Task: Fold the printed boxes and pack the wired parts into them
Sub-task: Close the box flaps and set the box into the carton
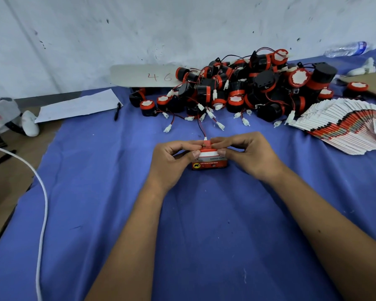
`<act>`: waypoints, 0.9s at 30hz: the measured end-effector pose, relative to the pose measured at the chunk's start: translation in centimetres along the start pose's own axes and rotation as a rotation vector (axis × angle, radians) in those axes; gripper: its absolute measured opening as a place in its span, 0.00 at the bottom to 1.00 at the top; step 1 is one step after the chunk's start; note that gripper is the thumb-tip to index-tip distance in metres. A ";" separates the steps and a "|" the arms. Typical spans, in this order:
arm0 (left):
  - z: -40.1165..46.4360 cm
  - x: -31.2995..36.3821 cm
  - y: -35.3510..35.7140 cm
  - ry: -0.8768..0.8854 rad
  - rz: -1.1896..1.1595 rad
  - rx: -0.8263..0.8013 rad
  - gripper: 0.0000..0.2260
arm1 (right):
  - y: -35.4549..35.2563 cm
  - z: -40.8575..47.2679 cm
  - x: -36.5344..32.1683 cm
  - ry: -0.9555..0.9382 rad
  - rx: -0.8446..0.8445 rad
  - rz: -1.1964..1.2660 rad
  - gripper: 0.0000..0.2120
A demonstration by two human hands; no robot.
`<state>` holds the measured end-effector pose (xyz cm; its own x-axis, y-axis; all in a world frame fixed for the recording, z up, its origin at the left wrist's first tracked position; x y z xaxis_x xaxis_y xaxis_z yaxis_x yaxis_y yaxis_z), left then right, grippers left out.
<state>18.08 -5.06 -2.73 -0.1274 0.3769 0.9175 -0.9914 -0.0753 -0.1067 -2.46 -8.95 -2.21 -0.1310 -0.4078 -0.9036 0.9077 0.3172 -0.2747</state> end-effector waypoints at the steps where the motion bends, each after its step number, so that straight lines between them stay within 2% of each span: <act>1: 0.0 -0.1 0.0 -0.010 0.003 -0.011 0.08 | 0.0 0.0 0.1 0.006 -0.002 -0.008 0.11; 5: 0.0 -0.2 -0.3 -0.028 0.027 -0.043 0.07 | -0.1 -0.3 0.1 0.007 -0.013 -0.085 0.12; 9: -0.2 -0.1 -0.2 0.026 0.128 -0.076 0.05 | -0.2 -0.7 -0.1 -0.027 -0.038 -0.134 0.10; 13: -0.3 -0.3 0.0 0.058 0.207 -0.080 0.08 | 0.5 -1.0 -0.3 -0.121 0.037 -0.230 0.08; 17: -0.3 -0.3 0.4 0.077 0.295 -0.070 0.06 | 0.7 -1.3 -0.1 -0.219 0.074 -0.350 0.07; 24: 0.0 -0.5 0.9 0.017 0.298 -0.037 0.06 | 0.3 -1.6 0.3 -0.138 0.081 -0.249 0.08; 27: 0.2 -0.6 1.1 -0.020 0.279 -0.023 0.06 | 0.0 -1.6 -1.2 -0.069 0.083 -0.319 0.05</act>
<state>17.03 -5.56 -3.38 -0.3949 0.3266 0.8587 -0.9186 -0.1524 -0.3645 -2.95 -7.11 -1.68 -0.3889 -0.5331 -0.7514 0.8551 0.0948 -0.5098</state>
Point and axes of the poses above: each hand's wrist, its own z-axis towards the middle knuckle, its own y-axis out of the palm, x = y × z, the point moved 4 cm from there along z, towards the middle knuckle, and after that the axes turned 1 degree about y, right-handed, at the moved point
